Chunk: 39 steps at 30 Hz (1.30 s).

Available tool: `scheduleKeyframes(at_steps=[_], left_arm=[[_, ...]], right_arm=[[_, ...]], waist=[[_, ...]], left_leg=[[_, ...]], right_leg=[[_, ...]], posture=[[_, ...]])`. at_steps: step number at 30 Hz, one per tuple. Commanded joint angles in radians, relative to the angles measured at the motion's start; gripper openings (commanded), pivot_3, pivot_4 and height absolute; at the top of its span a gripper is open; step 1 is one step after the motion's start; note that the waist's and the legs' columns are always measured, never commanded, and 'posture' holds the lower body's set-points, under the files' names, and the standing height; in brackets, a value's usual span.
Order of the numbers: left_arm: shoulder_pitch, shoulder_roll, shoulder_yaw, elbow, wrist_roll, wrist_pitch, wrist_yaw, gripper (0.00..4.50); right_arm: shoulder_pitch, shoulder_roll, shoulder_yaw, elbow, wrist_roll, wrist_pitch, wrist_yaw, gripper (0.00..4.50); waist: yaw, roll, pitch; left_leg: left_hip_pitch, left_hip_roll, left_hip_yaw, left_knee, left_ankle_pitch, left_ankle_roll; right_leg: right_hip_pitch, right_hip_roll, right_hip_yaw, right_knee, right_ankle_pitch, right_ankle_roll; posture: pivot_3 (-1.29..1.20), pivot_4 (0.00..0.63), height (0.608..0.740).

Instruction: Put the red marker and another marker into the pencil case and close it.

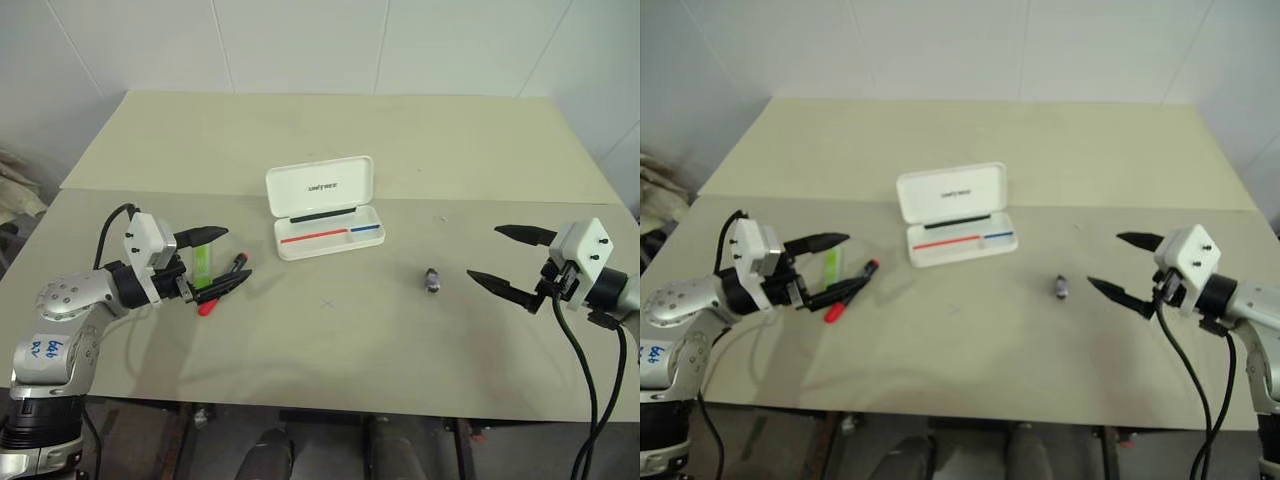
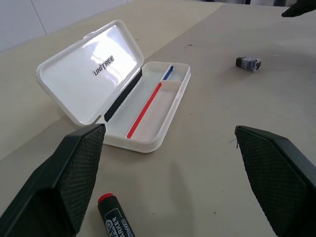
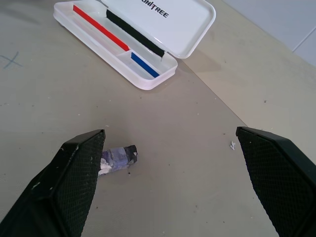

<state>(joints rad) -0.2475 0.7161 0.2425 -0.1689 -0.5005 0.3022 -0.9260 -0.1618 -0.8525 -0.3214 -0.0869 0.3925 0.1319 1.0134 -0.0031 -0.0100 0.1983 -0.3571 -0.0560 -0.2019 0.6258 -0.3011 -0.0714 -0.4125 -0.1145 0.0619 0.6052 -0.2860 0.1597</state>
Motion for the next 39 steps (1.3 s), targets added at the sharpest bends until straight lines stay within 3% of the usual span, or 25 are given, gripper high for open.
scheduleKeyframes(at_steps=[1, 9, 16, 19, 24, 30, 39], left_arm=[[-0.039, -0.009, -0.005, 0.031, 0.016, -0.044, 0.001, 4.50], [-0.091, -0.051, -0.054, 0.078, 0.041, -0.068, 0.002, 4.50], [-0.113, -0.055, -0.081, 0.082, 0.057, -0.044, 0.023, 4.50], [-0.151, -0.078, -0.106, 0.113, 0.096, -0.071, 0.061, 3.91], [-0.197, -0.088, -0.167, 0.148, 0.121, -0.061, 0.031, 2.18], [-0.305, -0.131, -0.284, 0.306, 0.232, -0.094, 0.023, 2.18], [-0.416, -0.133, -0.339, 0.492, 0.320, -0.152, -0.032, 2.18]], right_arm=[[-0.008, 0.018, 0.000, -0.072, 0.015, -0.001, -0.032, 4.48], [0.043, 0.041, -0.014, -0.136, 0.037, 0.032, -0.062, 4.48], [-0.012, 0.050, 0.048, -0.199, 0.080, 0.101, -0.060, 4.48], [-0.083, 0.081, 0.095, -0.186, 0.088, 0.113, -0.068, 4.50], [-0.164, 0.126, 0.173, -0.227, 0.101, 0.150, -0.070, 4.50], [-0.206, 0.173, 0.215, -0.258, 0.110, 0.163, -0.093, 4.50], [-0.178, 0.235, 0.246, -0.331, 0.107, 0.181, -0.159, 4.50]], waist=[[0.001, 0.000, 0.000], [0.002, 0.000, 0.000], [-0.003, 0.000, 0.000], [0.000, 0.000, 0.000], [0.001, 0.000, 0.000], [0.005, 0.000, 0.000], [0.002, 0.000, 0.000]], left_leg=[[0.000, 0.000, 0.000, 0.000, 0.000, 0.000], [0.000, 0.000, 0.000, 0.001, -0.001, 0.000], [0.000, 0.000, 0.001, 0.002, -0.001, 0.001], [0.000, 0.000, 0.001, 0.002, -0.001, 0.001], [0.000, 0.000, 0.001, 0.003, -0.001, 0.001], [-0.002, -0.001, 0.001, 0.003, 0.001, -0.003], [-0.005, 0.000, 0.001, 0.003, 0.002, -0.004]], right_leg=[[0.000, 0.000, 0.000, 0.000, 0.000, 0.000], [0.000, 0.000, 0.000, 0.000, 0.000, 0.001], [0.000, 0.000, 0.001, 0.001, 0.001, 0.001], [0.000, 0.000, 0.001, 0.001, 0.001, 0.001], [0.000, 0.000, 0.001, 0.001, 0.001, 0.001], [-0.001, 0.000, 0.001, -0.002, 0.002, 0.002], [-0.005, 0.000, 0.001, 0.000, 0.002, 0.002]], posture=[[0.00, 0.150, 0.740], [0.00, 0.150, 0.740], [0.00, 0.150, 0.740], [0.00, 0.150, 0.740], [0.00, 0.150, 0.740], [0.00, 0.150, 0.740], [0.00, 0.150, 0.740]])
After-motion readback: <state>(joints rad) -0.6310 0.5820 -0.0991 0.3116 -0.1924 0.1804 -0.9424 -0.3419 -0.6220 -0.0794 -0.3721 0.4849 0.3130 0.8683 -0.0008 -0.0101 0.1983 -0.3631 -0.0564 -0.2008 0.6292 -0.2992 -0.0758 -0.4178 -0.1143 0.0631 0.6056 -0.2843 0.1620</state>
